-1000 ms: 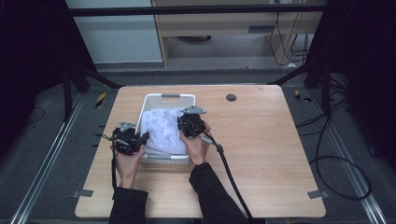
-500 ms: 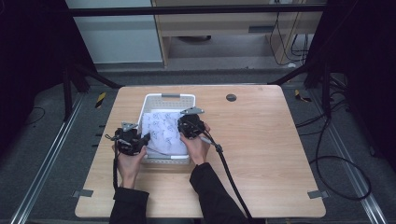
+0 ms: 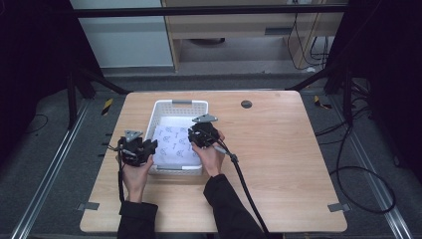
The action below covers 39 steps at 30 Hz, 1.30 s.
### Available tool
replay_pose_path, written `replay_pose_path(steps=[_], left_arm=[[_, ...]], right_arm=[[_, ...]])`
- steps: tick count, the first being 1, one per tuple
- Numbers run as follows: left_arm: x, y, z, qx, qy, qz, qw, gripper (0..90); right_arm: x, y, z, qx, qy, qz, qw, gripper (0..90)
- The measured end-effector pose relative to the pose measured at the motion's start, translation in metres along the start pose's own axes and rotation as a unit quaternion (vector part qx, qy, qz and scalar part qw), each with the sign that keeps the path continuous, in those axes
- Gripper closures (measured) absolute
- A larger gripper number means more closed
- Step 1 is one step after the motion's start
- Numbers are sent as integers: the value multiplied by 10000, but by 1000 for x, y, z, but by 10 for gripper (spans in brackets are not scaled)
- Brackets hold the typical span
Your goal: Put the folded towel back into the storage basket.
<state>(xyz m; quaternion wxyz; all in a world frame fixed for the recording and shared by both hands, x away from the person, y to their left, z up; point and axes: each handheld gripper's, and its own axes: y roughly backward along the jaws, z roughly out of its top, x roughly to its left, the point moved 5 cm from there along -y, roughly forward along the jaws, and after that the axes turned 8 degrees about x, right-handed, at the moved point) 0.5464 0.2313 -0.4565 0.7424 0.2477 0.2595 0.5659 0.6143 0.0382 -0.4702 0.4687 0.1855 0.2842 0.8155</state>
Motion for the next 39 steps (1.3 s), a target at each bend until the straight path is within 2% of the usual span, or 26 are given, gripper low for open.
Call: replay_pose_path(steps=[9,10,12,14,17,22,28,34,39], left_arm=[[-8,12,-5,-215,-9,-235,9995,628],[-10,13,-6,-241,-26,-271,9993,605],[-12,16,-8,-267,-63,-329,9991,594],[-17,20,-9,-284,-116,-429,9986,533],[-21,24,-11,-327,-170,-455,9983,500],[-30,32,-17,-459,-227,-541,9972,486],[-42,37,-22,-467,-342,-651,9962,449],[-50,38,-28,-427,-466,-708,9955,426],[-57,40,-35,-409,-545,-774,9947,394]], right_arm=[[-8,24,0,-340,-39,6,9994,438],[-11,31,-2,-419,-15,7,9991,416],[-13,35,-3,-446,-32,8,9990,410],[-17,46,-7,-506,-121,126,9986,399],[-21,53,-10,-542,-127,138,9984,381],[-31,73,-22,-619,-203,253,9976,321],[-43,90,-37,-650,-195,153,9976,230],[-55,104,-50,-684,-234,92,9973,198],[-64,115,-64,-683,-266,153,9972,167]])
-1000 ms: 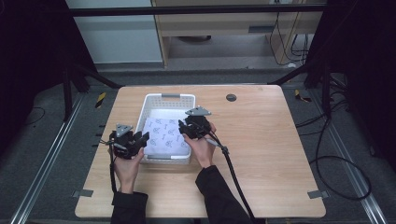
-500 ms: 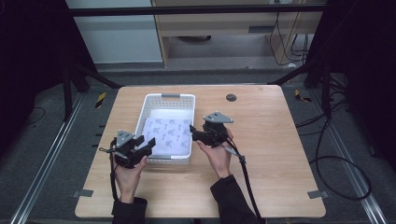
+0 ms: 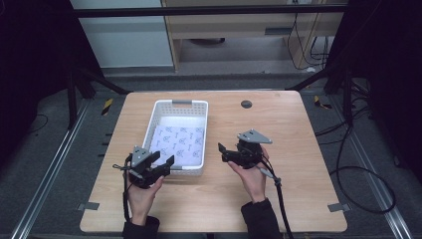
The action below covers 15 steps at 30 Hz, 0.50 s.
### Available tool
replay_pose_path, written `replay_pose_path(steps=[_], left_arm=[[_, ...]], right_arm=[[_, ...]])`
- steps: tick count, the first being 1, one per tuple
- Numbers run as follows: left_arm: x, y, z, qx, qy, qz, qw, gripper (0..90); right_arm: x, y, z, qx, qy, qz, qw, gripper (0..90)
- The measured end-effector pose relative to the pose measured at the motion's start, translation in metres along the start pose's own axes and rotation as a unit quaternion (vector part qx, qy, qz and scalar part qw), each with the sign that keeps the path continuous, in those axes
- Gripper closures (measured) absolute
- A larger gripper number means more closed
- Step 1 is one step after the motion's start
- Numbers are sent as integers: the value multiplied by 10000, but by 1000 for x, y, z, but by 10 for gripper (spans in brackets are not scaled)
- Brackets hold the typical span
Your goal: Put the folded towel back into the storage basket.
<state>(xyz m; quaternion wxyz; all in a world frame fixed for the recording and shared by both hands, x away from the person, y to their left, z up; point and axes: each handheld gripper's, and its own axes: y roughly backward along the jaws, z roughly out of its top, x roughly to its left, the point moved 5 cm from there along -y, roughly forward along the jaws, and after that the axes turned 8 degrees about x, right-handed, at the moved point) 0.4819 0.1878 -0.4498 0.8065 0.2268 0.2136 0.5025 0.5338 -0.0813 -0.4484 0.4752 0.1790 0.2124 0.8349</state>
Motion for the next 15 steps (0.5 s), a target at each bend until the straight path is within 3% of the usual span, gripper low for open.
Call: replay_pose_path(steps=[15], left_arm=[[-15,8,-20,-86,-284,-36,9996,325]], right_arm=[[-40,37,-47,-34,-266,-110,9996,150]])
